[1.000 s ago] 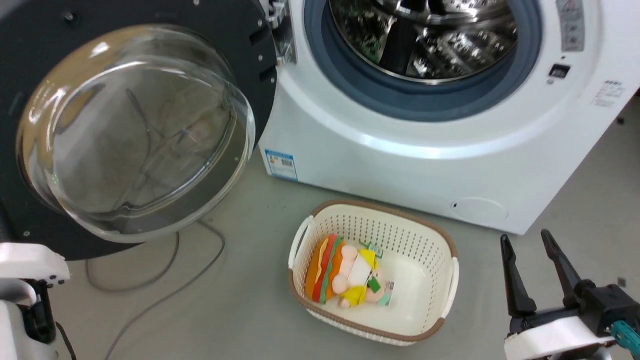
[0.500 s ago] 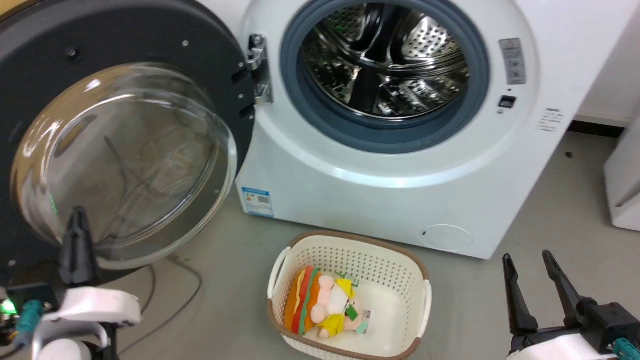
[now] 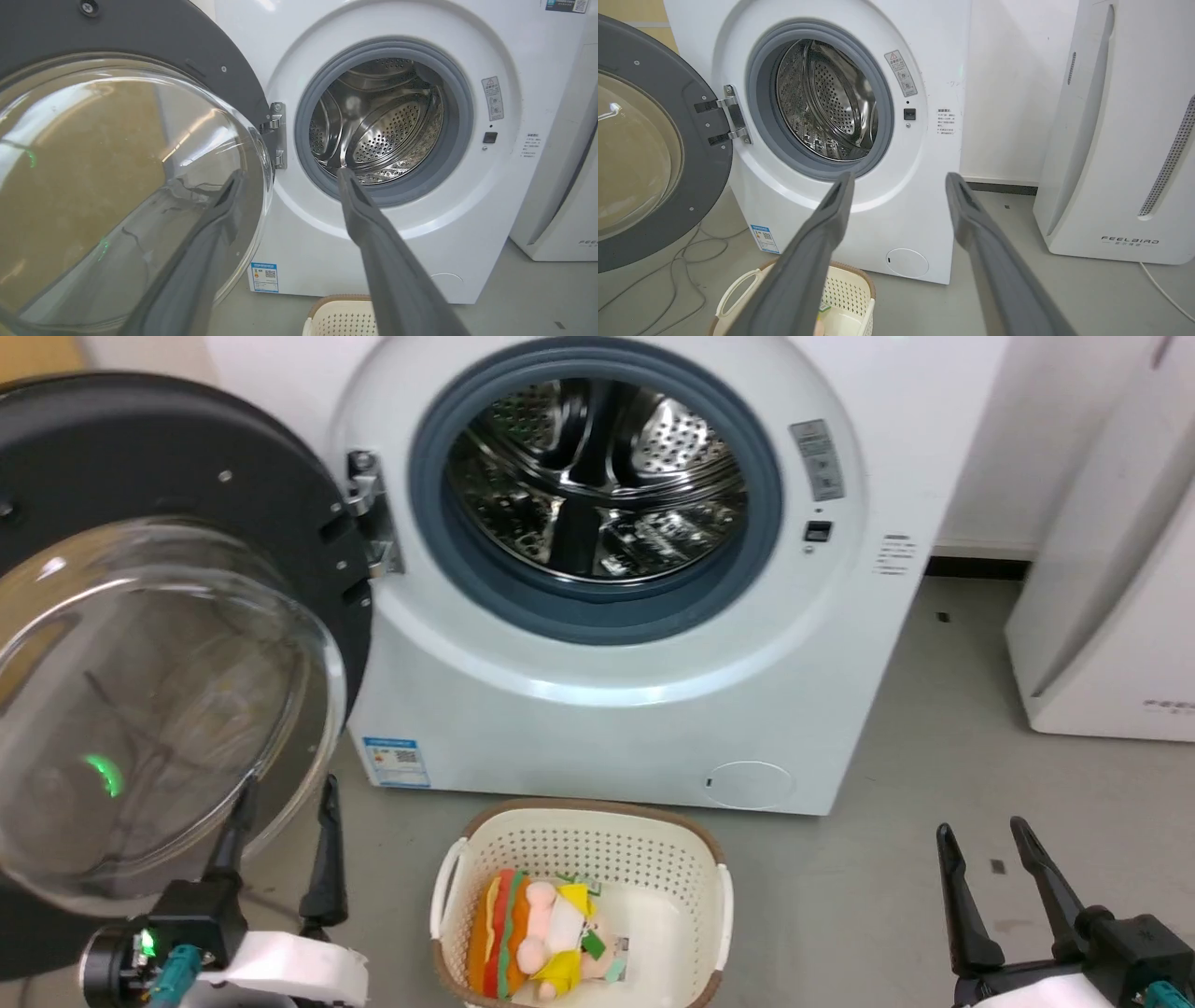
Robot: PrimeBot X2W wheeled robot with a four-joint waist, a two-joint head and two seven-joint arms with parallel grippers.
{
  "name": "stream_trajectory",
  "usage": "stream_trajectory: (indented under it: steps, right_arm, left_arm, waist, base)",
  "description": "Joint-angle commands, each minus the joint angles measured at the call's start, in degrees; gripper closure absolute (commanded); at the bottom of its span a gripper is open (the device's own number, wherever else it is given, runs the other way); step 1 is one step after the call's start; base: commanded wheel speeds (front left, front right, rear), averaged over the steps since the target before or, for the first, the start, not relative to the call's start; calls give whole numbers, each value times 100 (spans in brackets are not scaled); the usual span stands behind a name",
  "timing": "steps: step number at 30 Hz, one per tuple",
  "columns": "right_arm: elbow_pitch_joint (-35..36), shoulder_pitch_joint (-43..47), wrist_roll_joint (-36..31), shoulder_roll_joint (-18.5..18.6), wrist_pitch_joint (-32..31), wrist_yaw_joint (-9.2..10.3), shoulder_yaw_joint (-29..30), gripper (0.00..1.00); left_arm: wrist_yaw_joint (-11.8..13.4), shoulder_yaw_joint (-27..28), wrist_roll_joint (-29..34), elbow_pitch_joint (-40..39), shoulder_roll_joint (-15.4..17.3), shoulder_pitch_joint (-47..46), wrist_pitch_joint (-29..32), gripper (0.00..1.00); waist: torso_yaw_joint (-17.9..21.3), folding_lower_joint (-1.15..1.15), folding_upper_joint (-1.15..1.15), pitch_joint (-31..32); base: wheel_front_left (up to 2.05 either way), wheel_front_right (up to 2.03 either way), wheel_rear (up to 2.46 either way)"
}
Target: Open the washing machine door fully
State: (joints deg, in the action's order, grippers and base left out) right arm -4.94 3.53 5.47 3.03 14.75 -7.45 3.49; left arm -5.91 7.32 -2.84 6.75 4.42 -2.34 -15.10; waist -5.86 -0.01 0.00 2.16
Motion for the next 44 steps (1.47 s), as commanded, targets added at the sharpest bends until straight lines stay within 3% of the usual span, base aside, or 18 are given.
stream_trajectory:
  steps: [1, 16, 17, 44]
  right_arm:
    - [33, 91, -9, -15, 25, -3, 2, 0]
    - [137, 221, 34, -15, 25, -3, -19, 0]
    - [114, 158, 7, 0, -1, 0, -12, 100]
    - [182, 57, -101, -1, -288, 0, -74, 100]
  left_arm:
    - [-22, -70, -32, 23, -22, 117, 10, 0]
    - [15, -308, -140, 236, -129, 385, 10, 0]
    - [-7, -307, -97, 238, -137, 304, 2, 100]
    - [104, -387, -16, 64, -144, 292, 293, 100]
  waist:
    - [190, 1, 0, 38]
    - [661, 1, 0, 127]
    - [660, 1, 0, 125]
    - [649, 1, 0, 59]
  base:
    - [0, 0, 0]
    - [0, 0, 0]
    - [0, 0, 0]
    - [0, 0, 0]
